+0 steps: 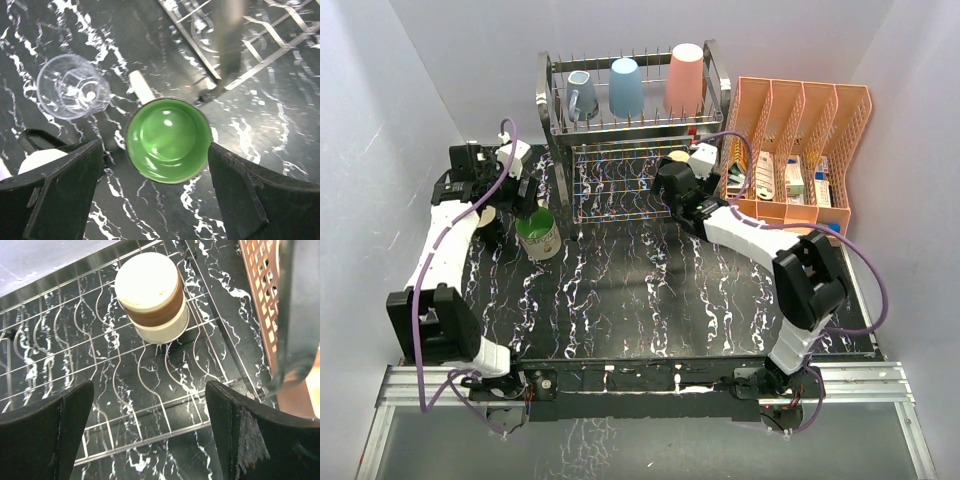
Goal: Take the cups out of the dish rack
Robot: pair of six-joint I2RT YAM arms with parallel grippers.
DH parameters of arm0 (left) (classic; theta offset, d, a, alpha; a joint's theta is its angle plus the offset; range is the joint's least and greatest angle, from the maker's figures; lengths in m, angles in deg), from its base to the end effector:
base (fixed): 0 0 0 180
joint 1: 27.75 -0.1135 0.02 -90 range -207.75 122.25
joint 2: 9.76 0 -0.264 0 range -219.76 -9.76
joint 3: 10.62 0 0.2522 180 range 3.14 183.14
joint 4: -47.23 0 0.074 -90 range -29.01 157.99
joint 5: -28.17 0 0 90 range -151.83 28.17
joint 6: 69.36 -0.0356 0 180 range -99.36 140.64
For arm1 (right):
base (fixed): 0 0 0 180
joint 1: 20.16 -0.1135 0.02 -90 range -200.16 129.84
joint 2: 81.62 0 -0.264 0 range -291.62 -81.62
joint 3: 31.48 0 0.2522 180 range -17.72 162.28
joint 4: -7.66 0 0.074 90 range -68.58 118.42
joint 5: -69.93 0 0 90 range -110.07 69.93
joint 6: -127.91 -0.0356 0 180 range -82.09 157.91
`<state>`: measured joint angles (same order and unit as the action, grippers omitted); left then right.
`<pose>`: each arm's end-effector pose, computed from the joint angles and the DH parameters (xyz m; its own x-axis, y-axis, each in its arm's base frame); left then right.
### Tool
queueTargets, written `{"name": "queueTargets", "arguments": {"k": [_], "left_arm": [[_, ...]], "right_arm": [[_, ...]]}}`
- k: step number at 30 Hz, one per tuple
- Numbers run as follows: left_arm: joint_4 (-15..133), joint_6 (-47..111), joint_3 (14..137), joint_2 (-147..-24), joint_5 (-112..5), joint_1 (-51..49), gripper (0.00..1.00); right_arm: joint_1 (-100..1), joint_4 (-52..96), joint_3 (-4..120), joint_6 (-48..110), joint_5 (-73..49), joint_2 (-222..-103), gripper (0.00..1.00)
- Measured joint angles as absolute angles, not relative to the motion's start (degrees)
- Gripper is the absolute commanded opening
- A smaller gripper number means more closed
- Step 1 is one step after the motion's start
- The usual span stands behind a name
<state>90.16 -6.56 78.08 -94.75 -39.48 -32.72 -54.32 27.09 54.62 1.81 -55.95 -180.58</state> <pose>0.3314 0.0152 0.3252 -0.4627 0.3841 -0.7990 0.4777 0.8672 0.1403 0.3377 0.2039 0.2632 -0.3837 0.3166 -0.8675 0.2241 0.9432 0.2451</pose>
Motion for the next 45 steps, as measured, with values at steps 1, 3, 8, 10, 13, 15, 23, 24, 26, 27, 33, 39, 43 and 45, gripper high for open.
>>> {"name": "queueTargets", "arguments": {"k": [1,3,8,10,13,15,23,24,26,27,33,39,43,45], "left_arm": [[90.8,-6.6,78.1,-93.5,-37.8,-32.7,0.86],[92.5,-7.3,78.1,-91.3,-34.1,-32.8,0.87],[97.4,-11.9,76.1,-85.9,-26.1,-32.9,0.9],[100.4,-15.0,75.5,-84.8,-22.9,-32.9,0.92],[105.5,-20.6,74.5,-84.0,-17.8,-32.9,0.92],[108.5,-23.6,74.2,-83.9,-15.2,-32.9,0.92],[116.8,-32.2,74.2,-83.9,-9.5,-32.9,0.91],[117.3,-32.6,74.2,-83.9,-9.2,-32.9,0.91],[118.4,-33.4,74.2,-83.9,-8.5,-32.9,0.91],[118.9,-33.8,74.2,-83.9,-8.3,-32.9,0.91],[121.1,-36.3,74.2,-83.9,-7.5,-32.9,0.91],[122.5,-37.6,74.2,-83.3,-7.4,-32.9,0.91],[122.6,-38.0,74.2,-82.3,-7.4,-32.9,0.91],[122.5,-38.1,74.2,-82.0,-7.4,-32.9,0.91]], "right_arm": [[-54.4,26.4,54.8,2.7,-56.8,-181.6,0.98],[-54.6,24.8,56.1,5.1,-58.6,-184.2,0.98],[-54.7,22.0,60.1,9.8,-61.8,-190.3,0.98],[-54.5,21.1,60.8,10.8,-62.5,-191.7,0.98],[-54.1,20.1,61.3,11.7,-63.2,-192.7,0.98],[-53.6,19.7,61.9,12.4,-63.4,-193.3,0.98],[-50.6,18.5,66.7,14.5,-63.1,-198.0,0.98],[-50.3,18.5,67.5,14.9,-62.9,-198.7,0.98],[-49.7,18.6,69.4,15.8,-62.4,-200.4,0.98],[-49.4,18.6,70.4,16.3,-62.3,-201.3,0.98],[-49.3,18.1,73.2,18.4,-61.7,-204.3,0.96],[-49.4,15.3,74.0,20.0,-62.4,-206.3,0.91],[-49.4,11.4,73.9,21.9,-63.8,-207.3,0.9],[-49.4,9.1,73.9,23.5,-64.6,-207.7,0.9]]}}
